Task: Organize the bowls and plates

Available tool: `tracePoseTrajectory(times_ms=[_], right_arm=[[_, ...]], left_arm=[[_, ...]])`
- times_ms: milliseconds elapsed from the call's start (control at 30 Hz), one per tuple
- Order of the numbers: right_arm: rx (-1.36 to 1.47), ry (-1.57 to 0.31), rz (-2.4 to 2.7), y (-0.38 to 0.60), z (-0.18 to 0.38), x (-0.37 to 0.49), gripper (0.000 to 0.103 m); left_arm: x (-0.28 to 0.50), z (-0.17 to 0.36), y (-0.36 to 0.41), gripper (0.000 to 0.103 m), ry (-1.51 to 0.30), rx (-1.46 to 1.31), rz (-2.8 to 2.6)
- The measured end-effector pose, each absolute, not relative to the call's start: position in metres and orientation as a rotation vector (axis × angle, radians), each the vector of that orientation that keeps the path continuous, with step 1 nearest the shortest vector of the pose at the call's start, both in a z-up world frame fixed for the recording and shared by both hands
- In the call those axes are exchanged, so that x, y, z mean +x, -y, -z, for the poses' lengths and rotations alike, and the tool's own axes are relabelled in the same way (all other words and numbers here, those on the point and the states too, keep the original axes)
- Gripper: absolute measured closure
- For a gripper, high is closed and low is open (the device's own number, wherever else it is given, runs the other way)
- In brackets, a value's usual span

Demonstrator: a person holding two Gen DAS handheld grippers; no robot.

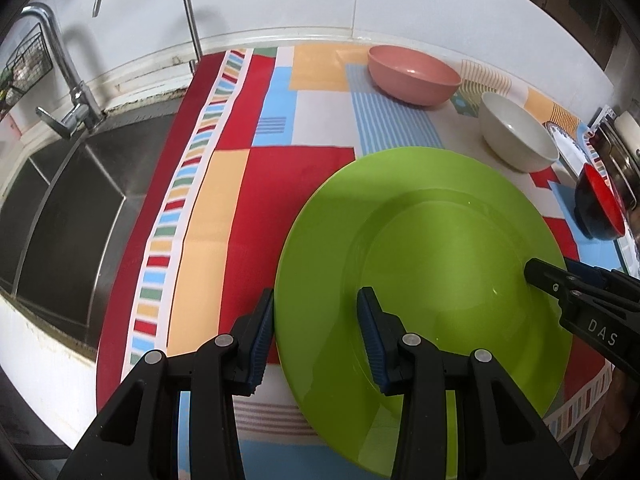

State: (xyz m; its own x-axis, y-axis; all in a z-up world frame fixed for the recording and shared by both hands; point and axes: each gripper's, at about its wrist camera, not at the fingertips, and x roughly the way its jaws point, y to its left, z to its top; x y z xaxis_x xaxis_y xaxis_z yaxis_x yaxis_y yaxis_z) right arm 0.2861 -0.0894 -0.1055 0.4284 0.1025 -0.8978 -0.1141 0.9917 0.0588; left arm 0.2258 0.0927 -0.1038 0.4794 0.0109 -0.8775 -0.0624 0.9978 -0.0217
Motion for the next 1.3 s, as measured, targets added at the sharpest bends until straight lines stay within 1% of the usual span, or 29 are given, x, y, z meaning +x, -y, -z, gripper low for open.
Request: tracePoseTrajectory(times_ms=[700,1167,1233,1300], right_arm=[[-0.011,-1.201,-0.145,0.090,0.126,0.260,0.061],[-0.013,-1.203,-0.144,0.090,0.130,0.259,0.061],[-0.012,-1.203,-0.144,0.090,0.129,0.259,0.060],[-0.013,-1.204,-0.145,0.090,0.129,0.259,0.060]], left_arm=[[0.203,0.121,-0.095,0.063,-1.138,-0.055,-0.057],[0.203,0.124,-0.095,0.062,-1.148,-0.054,-0.050],[0.203,0.124,-0.094,0.061,-1.150,-0.046,-0.048],[0.204,0.123,-0.095,0.056,-1.144,-0.048,-0.041]])
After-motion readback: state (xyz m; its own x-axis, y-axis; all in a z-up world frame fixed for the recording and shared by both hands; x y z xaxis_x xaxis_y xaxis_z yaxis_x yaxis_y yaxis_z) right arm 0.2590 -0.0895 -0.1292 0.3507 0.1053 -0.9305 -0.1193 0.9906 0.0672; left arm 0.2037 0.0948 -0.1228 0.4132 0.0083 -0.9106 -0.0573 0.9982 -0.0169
